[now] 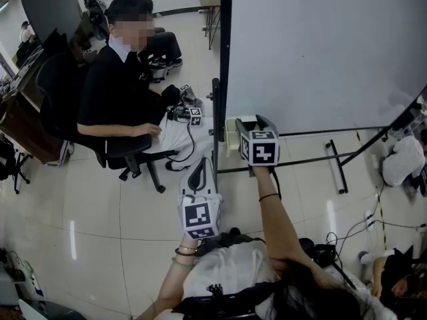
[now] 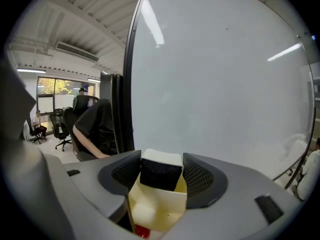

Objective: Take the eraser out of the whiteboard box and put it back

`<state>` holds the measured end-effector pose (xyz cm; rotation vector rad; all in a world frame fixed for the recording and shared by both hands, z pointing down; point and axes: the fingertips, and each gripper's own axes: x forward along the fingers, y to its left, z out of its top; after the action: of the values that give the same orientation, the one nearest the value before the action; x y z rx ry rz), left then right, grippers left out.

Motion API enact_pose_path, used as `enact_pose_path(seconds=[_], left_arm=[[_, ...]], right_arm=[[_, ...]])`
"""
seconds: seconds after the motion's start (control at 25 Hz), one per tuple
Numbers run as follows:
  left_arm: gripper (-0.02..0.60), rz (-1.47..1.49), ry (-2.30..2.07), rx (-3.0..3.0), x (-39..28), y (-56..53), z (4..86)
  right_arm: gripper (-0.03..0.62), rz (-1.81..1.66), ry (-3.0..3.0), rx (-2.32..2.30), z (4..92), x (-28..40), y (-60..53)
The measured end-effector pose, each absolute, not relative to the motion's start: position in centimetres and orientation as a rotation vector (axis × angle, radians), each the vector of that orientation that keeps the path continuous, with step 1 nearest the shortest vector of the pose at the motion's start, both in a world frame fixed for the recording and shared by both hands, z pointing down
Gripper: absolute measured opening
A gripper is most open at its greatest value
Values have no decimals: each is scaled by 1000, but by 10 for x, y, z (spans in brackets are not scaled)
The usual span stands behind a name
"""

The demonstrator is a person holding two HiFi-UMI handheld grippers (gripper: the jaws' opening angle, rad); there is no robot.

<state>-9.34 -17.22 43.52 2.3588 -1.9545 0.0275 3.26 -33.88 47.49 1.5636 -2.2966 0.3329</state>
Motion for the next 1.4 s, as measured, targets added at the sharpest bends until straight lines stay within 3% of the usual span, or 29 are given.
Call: enact_pose_path(seconds=[0.48,1.4], left_arm=[[5,-186,-1898,2361,-85,-169,426],[3,-96,-1845,2564,-50,-157,406]], right_arm=[[270,-41,-2564,1542,352,41,-265],[270,-28,-2611,1508,381,45,-219]])
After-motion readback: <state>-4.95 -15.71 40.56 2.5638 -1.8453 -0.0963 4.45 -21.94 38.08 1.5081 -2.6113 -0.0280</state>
